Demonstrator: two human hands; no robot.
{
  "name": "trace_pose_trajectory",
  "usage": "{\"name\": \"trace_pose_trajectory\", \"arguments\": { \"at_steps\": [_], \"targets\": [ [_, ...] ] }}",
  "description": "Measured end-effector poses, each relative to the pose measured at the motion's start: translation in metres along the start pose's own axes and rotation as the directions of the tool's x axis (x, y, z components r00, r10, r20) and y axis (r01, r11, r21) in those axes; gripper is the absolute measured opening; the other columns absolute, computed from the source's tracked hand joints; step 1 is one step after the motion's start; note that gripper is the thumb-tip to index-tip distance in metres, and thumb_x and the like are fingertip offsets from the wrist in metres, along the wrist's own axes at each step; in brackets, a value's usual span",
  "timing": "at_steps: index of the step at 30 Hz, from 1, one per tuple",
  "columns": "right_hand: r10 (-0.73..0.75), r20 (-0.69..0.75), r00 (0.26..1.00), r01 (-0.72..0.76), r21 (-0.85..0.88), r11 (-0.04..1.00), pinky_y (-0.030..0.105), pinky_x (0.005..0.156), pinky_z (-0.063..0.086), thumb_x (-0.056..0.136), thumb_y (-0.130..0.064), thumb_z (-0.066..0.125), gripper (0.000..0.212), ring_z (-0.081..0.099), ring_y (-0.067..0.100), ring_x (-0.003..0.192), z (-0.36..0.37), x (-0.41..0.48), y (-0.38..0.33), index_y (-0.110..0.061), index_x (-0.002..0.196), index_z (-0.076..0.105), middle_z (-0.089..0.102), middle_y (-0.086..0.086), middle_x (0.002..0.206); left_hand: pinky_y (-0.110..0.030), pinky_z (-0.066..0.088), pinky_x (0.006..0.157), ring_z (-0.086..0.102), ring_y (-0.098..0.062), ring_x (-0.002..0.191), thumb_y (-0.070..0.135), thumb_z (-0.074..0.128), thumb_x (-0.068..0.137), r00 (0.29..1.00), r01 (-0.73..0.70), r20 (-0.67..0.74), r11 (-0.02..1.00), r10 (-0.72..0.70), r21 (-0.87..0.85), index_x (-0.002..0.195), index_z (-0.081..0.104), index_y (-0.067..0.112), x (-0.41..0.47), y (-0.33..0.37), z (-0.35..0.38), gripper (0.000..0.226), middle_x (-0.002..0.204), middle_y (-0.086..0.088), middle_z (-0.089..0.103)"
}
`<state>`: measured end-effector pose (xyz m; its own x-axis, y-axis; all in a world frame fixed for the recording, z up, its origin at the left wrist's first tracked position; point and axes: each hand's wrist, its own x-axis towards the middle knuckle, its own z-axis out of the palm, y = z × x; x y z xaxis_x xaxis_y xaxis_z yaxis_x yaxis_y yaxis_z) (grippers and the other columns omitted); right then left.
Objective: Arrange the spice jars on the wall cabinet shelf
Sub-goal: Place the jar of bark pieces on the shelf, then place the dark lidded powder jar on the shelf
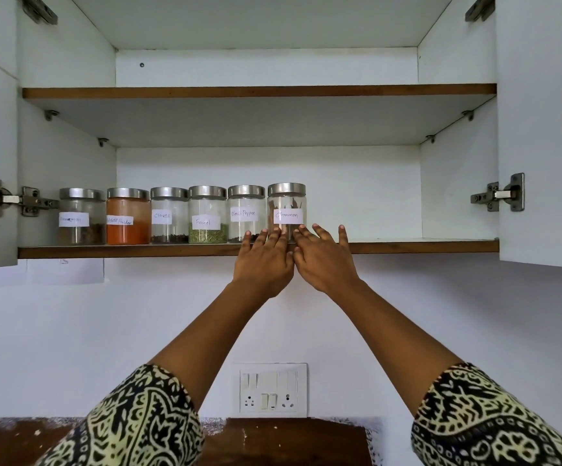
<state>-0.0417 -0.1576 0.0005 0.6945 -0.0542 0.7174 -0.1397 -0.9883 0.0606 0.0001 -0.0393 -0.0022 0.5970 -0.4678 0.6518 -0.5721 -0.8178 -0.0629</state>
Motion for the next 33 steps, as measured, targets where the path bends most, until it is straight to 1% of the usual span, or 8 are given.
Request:
{"name": "trace_pose_trajectory", "arguments": {
  "at_steps": [3,7,11,13,18,21,26,33],
  "targets": [
    [-0.003,-0.015,1.0,0.003,0.026,1.0,0.052,0.116,-0.001,0.1,-0.037,0.025,0.05,0.016,0.015,0.146,-0.005,-0.005,-0.002,-0.022,0.147,0.027,0.026,-0.006,0.156,-0.043,-0.004,0.117,0.008,-0.02,0.148,0.036,0.017,0.102,1.0,-0.016,-0.014,0.999,0.015,-0.048,0.151,0.014,0.018,-0.002,-0.002,0.0,0.053,0.16,-0.001,0.013],
    [-0.005,-0.177,0.984,0.023,0.101,0.995,0.05,0.116,0.001,0.098,-0.033,0.034,0.049,0.02,0.016,0.145,-0.01,-0.038,-0.011,-0.021,0.145,0.032,0.033,-0.004,0.153,-0.041,0.0,0.118,0.019,-0.019,0.145,0.034,0.025,0.101,0.969,-0.069,-0.245,0.984,0.027,-0.165,0.147,0.027,0.019,-0.029,-0.002,-0.004,0.049,0.155,-0.002,0.028],
    [0.06,-0.448,0.892,0.038,0.208,0.977,0.054,0.111,0.021,0.088,-0.032,0.049,0.046,0.047,0.025,0.131,-0.004,-0.104,-0.027,-0.017,0.131,0.054,0.056,0.004,0.136,-0.04,0.02,0.114,0.042,-0.018,0.133,0.035,0.034,0.094,0.91,-0.123,-0.412,0.926,-0.037,-0.356,0.134,0.05,0.022,-0.093,0.005,-0.001,0.045,0.141,0.001,0.05],
    [0.104,-0.458,0.883,0.038,0.29,0.956,0.054,0.109,0.026,0.085,-0.033,0.053,0.043,0.055,0.026,0.124,0.012,-0.152,-0.038,-0.018,0.125,0.059,0.061,0.004,0.129,-0.038,0.032,0.107,0.05,-0.017,0.125,0.034,0.039,0.094,0.912,-0.086,-0.392,0.881,-0.118,-0.466,0.128,0.057,0.023,-0.139,0.01,0.015,0.04,0.133,0.003,0.058],
    [0.155,-0.205,0.966,-0.04,0.478,0.878,0.048,0.107,0.036,0.085,-0.026,0.056,0.034,0.061,0.022,0.112,0.063,-0.275,-0.063,-0.017,0.118,0.062,0.068,0.003,0.117,-0.034,0.042,0.095,0.054,-0.015,0.115,0.033,0.044,0.093,0.984,0.039,-0.113,0.783,-0.138,-0.621,0.12,0.061,0.022,-0.258,0.019,0.075,0.035,0.122,0.003,0.064],
    [0.068,0.117,0.991,-0.12,0.535,0.836,0.046,0.092,0.049,0.085,-0.026,0.057,0.035,0.064,0.024,0.104,0.102,-0.333,-0.064,-0.015,0.118,0.062,0.069,0.005,0.111,-0.036,0.045,0.092,0.056,-0.02,0.11,0.033,0.048,0.09,0.99,0.141,0.104,0.781,-0.098,-0.608,0.12,0.061,0.022,-0.319,0.017,0.12,0.034,0.119,-0.001,0.064],
    [0.074,0.648,0.758,-0.392,0.361,0.847,0.038,0.096,0.047,0.086,-0.029,0.061,0.047,0.057,0.023,0.114,0.168,-0.406,-0.063,-0.017,0.13,0.051,0.061,0.005,0.125,-0.039,0.04,0.103,0.047,-0.024,0.125,0.03,0.057,0.09,0.861,0.322,0.507,0.822,-0.049,-0.469,0.134,0.048,0.021,-0.389,0.021,0.188,0.045,0.134,-0.003,0.051],
    [0.1,0.831,0.547,-0.5,0.229,0.835,0.044,0.107,0.038,0.079,-0.028,0.071,0.088,0.04,0.031,0.132,0.221,-0.405,-0.055,-0.012,0.148,0.02,0.034,0.013,0.148,-0.047,0.036,0.108,0.033,-0.034,0.135,0.027,0.063,0.084,0.656,0.396,0.755,0.858,-0.015,-0.327,0.15,0.015,0.017,-0.379,0.025,0.25,0.082,0.149,-0.011,0.03]
  ]
}}
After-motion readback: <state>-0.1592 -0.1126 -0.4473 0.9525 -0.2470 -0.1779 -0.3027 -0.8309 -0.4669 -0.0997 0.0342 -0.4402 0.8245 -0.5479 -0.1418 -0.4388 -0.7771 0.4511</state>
